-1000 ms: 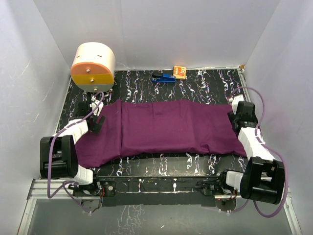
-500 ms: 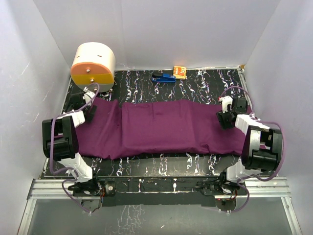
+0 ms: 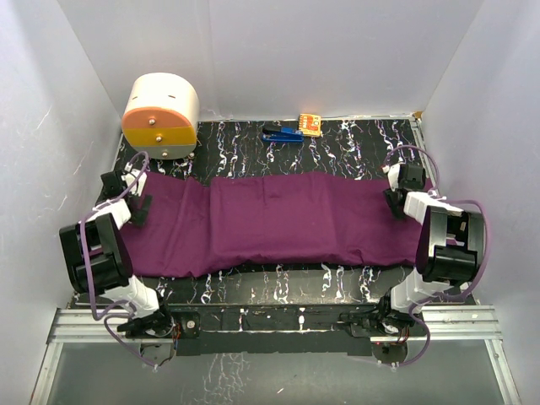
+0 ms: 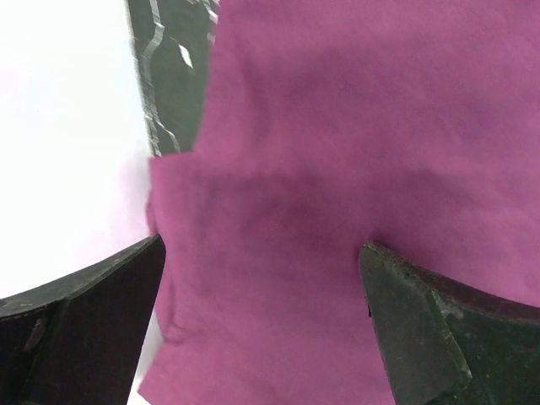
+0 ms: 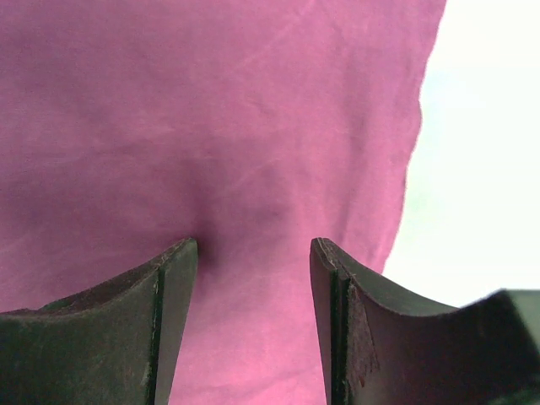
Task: Open and lay out the surgical kit
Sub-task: Open the surgical kit at the center of the board.
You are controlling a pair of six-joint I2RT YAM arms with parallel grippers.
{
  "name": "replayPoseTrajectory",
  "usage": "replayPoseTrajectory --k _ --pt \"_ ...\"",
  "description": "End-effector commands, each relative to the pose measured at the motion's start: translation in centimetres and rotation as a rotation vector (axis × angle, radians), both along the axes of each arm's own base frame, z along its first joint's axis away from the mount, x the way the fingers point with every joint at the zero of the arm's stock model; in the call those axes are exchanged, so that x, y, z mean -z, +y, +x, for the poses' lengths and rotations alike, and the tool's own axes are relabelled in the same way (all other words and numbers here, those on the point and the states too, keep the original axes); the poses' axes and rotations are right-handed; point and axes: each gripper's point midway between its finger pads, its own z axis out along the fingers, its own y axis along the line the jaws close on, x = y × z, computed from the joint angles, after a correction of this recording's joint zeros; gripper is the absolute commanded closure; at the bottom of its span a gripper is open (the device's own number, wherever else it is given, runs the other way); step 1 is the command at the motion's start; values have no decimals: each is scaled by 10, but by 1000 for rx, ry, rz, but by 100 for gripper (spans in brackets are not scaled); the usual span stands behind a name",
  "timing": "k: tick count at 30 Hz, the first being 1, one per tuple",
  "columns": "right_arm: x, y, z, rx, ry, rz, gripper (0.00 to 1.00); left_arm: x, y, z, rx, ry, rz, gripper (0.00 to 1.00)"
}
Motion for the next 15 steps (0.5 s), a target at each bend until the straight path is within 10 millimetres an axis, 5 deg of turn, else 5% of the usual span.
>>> replayPoseTrajectory --k 1,6,9,15 --pt "-26 -27 7 64 13 -115 46 -14 -29 -25 10 52 -151 2" --pt "-53 13 37 -51 -77 119 45 -60 -43 6 21 -103 -247 1" --pt "-66 53 54 -150 -143 319 44 -77 -70 32 88 -205 -393 1" --pt "-69 102 80 -227 -186 512 43 -56 -108 78 143 -204 -509 3"
